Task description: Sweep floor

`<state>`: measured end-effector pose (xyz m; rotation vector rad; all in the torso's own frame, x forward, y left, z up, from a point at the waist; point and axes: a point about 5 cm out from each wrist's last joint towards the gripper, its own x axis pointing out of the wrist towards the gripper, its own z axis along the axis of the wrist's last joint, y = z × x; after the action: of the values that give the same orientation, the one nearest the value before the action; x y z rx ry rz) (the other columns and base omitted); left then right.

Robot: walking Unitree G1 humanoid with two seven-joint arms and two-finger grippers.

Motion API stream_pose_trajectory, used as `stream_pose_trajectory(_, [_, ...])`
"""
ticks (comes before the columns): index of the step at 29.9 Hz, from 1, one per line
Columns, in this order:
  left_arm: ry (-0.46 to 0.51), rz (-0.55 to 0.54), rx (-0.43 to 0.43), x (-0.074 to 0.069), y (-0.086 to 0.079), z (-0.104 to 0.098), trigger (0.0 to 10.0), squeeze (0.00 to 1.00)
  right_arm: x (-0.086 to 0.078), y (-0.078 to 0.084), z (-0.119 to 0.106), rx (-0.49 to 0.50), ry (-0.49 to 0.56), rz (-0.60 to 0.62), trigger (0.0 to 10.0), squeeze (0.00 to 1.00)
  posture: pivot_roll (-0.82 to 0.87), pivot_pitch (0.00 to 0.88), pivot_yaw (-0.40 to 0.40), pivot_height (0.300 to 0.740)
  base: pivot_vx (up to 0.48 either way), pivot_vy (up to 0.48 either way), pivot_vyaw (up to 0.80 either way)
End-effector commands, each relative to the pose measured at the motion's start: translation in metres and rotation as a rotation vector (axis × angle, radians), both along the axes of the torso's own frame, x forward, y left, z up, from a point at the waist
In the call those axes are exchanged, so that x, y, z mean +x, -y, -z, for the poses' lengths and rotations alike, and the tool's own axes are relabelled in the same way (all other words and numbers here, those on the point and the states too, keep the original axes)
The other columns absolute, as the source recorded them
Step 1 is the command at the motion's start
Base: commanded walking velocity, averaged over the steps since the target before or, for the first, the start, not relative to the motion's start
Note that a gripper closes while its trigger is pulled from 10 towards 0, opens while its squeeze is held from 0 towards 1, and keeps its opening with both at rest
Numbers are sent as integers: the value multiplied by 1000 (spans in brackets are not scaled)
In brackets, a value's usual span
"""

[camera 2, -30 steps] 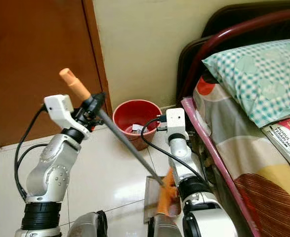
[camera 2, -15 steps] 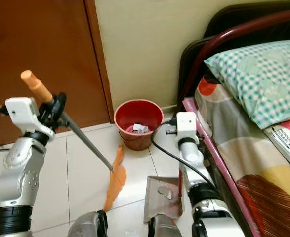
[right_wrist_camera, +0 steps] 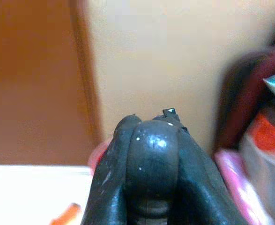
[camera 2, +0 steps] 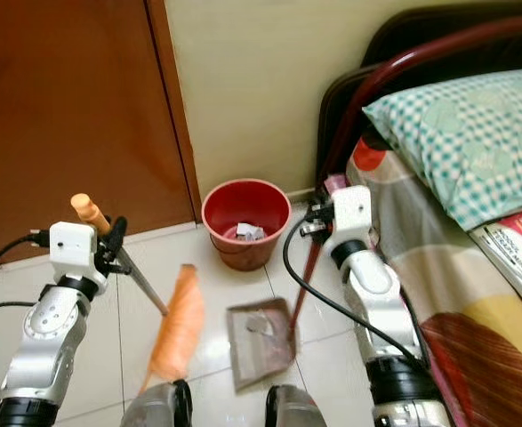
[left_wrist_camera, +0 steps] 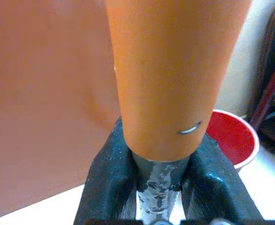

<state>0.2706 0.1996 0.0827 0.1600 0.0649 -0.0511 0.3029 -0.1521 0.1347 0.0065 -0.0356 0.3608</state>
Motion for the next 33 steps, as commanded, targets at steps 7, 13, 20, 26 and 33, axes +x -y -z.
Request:
stream_pose_trajectory(7, [-135,-63,98,-7,-12,28,10000,0,-5,-39,-66,149,168,-306,10000,0,-9,111,-13,740,0,0,0])
stream_pose_trajectory(13, [-124,-66,100,-5,-10,31,10000,0,-2,-46,-100,138,258,-366,10000,0,-6,110,-19,740,0,0,0])
stream_pose_trajectory(20, [-122,-60,93,-4,-6,34,10000,0,14,-40,-145,169,418,-261,10000,0,-8,108,-21,740,0,0,0])
stream_pose_trajectory(26, [-120,-58,87,-3,-4,34,10000,0,26,-23,-173,172,532,-90,10000,0,-8,110,-22,740,0,0,0])
stream_pose_trajectory(33, [-125,-51,80,-3,-3,35,10000,0,31,0,-196,65,661,57,10000,0,-8,110,-22,740,0,0,0])
